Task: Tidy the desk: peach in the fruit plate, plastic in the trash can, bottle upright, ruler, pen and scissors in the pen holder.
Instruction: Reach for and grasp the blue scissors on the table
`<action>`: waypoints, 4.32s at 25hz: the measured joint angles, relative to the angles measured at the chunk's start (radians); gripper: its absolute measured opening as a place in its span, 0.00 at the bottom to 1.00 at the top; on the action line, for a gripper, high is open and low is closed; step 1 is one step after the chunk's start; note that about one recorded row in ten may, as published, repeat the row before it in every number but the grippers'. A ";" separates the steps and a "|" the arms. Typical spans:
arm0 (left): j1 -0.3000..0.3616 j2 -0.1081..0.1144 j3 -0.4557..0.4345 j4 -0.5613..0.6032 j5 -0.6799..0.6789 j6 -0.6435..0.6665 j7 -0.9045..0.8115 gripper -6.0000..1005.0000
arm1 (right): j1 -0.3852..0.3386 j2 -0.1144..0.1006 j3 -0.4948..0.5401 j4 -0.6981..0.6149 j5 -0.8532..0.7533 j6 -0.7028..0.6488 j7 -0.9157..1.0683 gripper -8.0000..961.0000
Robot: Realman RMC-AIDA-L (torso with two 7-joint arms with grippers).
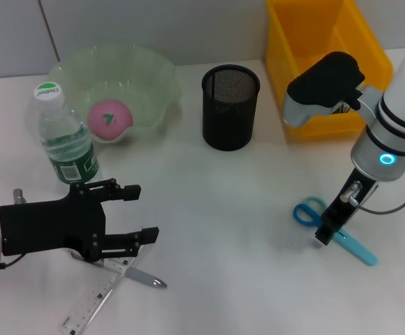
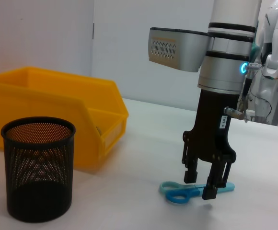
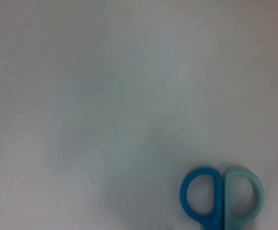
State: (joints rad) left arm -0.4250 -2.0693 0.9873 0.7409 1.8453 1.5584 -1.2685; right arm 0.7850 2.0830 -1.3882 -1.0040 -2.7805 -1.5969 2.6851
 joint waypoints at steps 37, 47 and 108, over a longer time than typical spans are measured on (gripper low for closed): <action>0.003 0.001 0.001 -0.012 -0.020 0.000 0.000 0.80 | 0.002 0.000 -0.016 0.006 -0.008 -0.008 -0.004 0.21; 0.005 0.001 0.001 -0.012 -0.025 0.000 0.000 0.80 | -0.005 -0.003 -0.012 -0.041 -0.008 -0.025 -0.003 0.20; 0.005 0.002 -0.001 -0.012 -0.026 0.000 0.000 0.80 | -0.020 0.002 -0.052 -0.018 -0.001 0.000 -0.002 0.28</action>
State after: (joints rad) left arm -0.4203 -2.0668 0.9863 0.7286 1.8193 1.5585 -1.2685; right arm 0.7653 2.0845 -1.4405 -1.0221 -2.7810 -1.5973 2.6828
